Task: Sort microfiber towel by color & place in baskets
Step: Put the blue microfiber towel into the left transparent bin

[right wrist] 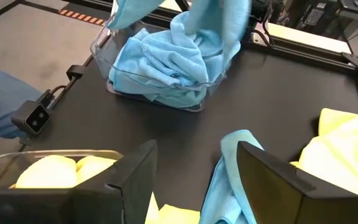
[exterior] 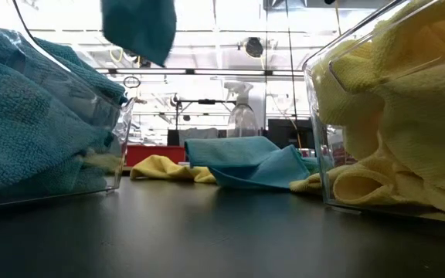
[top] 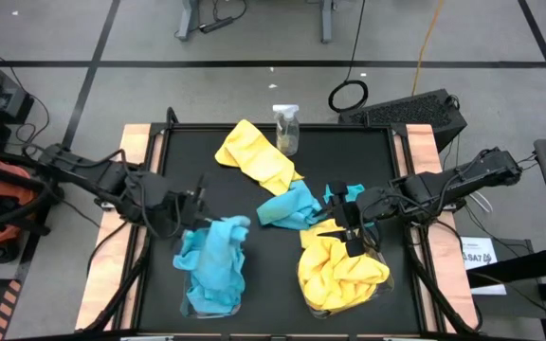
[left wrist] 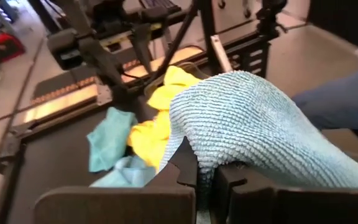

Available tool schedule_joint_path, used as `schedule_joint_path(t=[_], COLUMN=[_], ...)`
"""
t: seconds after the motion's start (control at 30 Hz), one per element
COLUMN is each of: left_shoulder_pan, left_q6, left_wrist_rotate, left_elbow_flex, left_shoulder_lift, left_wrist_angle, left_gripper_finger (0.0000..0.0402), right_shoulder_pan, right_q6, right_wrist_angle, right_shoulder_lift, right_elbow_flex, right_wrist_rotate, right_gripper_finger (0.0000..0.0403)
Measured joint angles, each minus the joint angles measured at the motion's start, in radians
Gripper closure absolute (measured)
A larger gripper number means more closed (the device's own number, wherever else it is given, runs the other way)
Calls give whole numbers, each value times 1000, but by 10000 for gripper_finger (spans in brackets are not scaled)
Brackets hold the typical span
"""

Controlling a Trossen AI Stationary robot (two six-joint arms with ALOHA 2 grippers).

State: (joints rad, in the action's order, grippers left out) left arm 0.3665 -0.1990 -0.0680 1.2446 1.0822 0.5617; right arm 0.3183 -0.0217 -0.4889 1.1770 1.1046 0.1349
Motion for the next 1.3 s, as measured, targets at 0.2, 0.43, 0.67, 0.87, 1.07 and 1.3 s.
schedule_joint_path(t=[0.2,0.43,0.67,0.87,1.07,1.3], left_shoulder_pan=[80,181,268,253,172,73], left_q6=[105,243,298,290,290,271], left_wrist_rotate=[13,14,39,-32,-48,-46], left_elbow_flex=[0,0,-9,-127,-273,-364], left_shoulder_lift=[-5,2,2,3,4,-4], left_wrist_angle=[58,131,121,96,65,71], left_gripper_finger=[391,387,384,384,384,394], right_shoulder_pan=[0,0,0,0,0,6], right_q6=[11,12,12,11,18,47], right_wrist_angle=[-2,-2,-2,-2,-2,-1], right_shoulder_lift=[0,0,0,0,0,6], right_elbow_flex=[0,0,0,0,0,0], right_wrist_rotate=[-1,-1,-1,-1,-1,-1], right_gripper_finger=[188,188,188,188,188,188])
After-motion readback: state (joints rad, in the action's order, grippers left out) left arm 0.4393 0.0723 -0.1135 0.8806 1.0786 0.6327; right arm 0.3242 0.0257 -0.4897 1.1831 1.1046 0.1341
